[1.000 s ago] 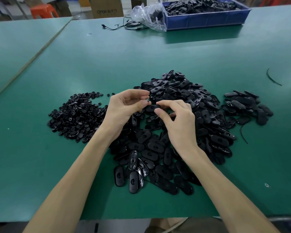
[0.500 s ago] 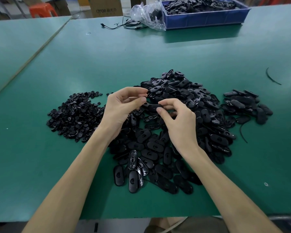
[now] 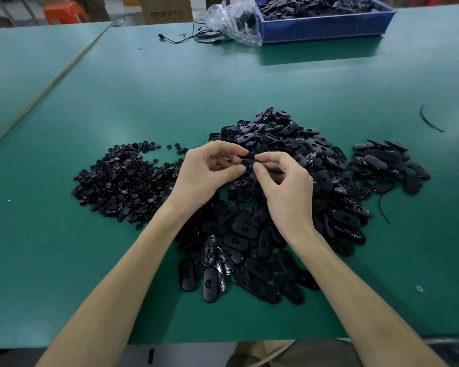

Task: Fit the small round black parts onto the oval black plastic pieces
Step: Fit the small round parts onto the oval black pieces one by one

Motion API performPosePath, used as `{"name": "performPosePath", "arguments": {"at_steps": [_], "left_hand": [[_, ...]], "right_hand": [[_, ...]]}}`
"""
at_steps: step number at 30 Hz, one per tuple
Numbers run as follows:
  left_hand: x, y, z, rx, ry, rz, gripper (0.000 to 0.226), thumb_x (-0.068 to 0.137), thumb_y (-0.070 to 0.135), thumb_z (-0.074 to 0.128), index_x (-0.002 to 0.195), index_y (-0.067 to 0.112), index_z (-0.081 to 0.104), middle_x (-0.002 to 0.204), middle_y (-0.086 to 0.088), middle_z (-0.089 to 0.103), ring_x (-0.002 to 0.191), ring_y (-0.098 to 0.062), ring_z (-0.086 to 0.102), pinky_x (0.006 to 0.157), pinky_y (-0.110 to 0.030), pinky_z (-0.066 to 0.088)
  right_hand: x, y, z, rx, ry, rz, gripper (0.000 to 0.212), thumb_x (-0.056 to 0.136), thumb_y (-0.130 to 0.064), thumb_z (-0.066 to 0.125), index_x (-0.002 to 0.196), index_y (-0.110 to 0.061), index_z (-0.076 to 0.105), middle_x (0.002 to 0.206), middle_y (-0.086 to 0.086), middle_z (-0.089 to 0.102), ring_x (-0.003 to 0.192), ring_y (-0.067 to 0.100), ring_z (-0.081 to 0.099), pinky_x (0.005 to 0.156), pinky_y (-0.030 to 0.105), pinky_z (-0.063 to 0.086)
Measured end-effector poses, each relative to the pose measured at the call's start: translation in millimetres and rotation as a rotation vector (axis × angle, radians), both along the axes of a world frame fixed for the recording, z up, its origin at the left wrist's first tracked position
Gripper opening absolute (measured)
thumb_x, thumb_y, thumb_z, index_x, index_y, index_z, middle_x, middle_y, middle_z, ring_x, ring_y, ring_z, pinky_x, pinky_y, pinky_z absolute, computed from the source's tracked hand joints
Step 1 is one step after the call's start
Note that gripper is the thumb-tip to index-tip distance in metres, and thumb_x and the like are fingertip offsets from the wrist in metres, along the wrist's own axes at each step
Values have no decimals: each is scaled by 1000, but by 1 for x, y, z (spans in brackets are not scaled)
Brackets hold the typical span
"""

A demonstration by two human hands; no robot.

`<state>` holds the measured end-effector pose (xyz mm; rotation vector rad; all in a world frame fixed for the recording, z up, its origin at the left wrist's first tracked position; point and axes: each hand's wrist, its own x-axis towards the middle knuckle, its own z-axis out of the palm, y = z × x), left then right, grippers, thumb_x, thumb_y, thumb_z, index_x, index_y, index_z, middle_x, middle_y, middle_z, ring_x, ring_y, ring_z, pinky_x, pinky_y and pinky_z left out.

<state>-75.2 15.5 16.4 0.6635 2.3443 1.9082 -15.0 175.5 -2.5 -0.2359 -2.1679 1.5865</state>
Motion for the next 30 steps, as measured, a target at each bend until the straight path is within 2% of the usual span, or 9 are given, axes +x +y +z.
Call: {"name": "performPosePath", "arguments": {"at_steps": [3, 11, 16, 22, 27, 30], "left_hand": [[2, 3, 0, -41, 16, -1, 29, 85, -1, 81, 112, 8, 74, 94, -5, 65, 78, -13, 63, 84, -33, 57], [3, 6, -3, -97, 80, 57, 26, 86, 4, 82, 109, 15, 75, 85, -2, 60, 72, -12, 59, 75, -29, 55], [2, 5, -4, -129, 97, 84, 23, 86, 5, 82, 105, 16, 76, 83, 1, 64, 73, -16, 61, 76, -38, 56], [4, 5, -5, -160, 118, 127, 21, 86, 7, 82, 103, 19, 76, 85, -2, 68, 73, -19, 64, 73, -30, 55], [4, 3, -4, -188, 139, 166, 24, 84, 13, 85, 104, 22, 76, 101, -4, 67, 80, -14, 66, 76, -34, 58], [2, -1, -3, -198, 118, 159, 23, 84, 19, 86, 105, 25, 76, 99, 5, 72, 73, -2, 65, 67, -32, 54]], "right_hand": [[0, 0, -1, 8, -7, 10, 12, 98, -20, 72, 108, -27, 74, 94, -10, 75, 99, 14, 71, 90, 42, 58], [0, 0, -2, 38, -7, 33, 11, 98, -20, 73, 106, -27, 74, 94, -9, 74, 95, 17, 70, 88, 43, 57], [-1, 0, -3, 79, 5, 58, 12, 97, -18, 73, 106, -27, 74, 97, -8, 74, 99, 12, 69, 88, 38, 57], [-1, 0, -3, 106, 16, 76, 14, 97, -18, 74, 105, -29, 75, 98, -9, 74, 100, 9, 68, 86, 29, 56], [-1, 2, -3, 78, 15, 86, 13, 97, -17, 74, 106, -27, 76, 96, -7, 75, 96, 8, 70, 85, 27, 57], [-1, 2, -3, 64, 21, 98, 13, 97, -17, 73, 106, -27, 76, 94, -8, 75, 95, 10, 70, 82, 25, 54]]}}
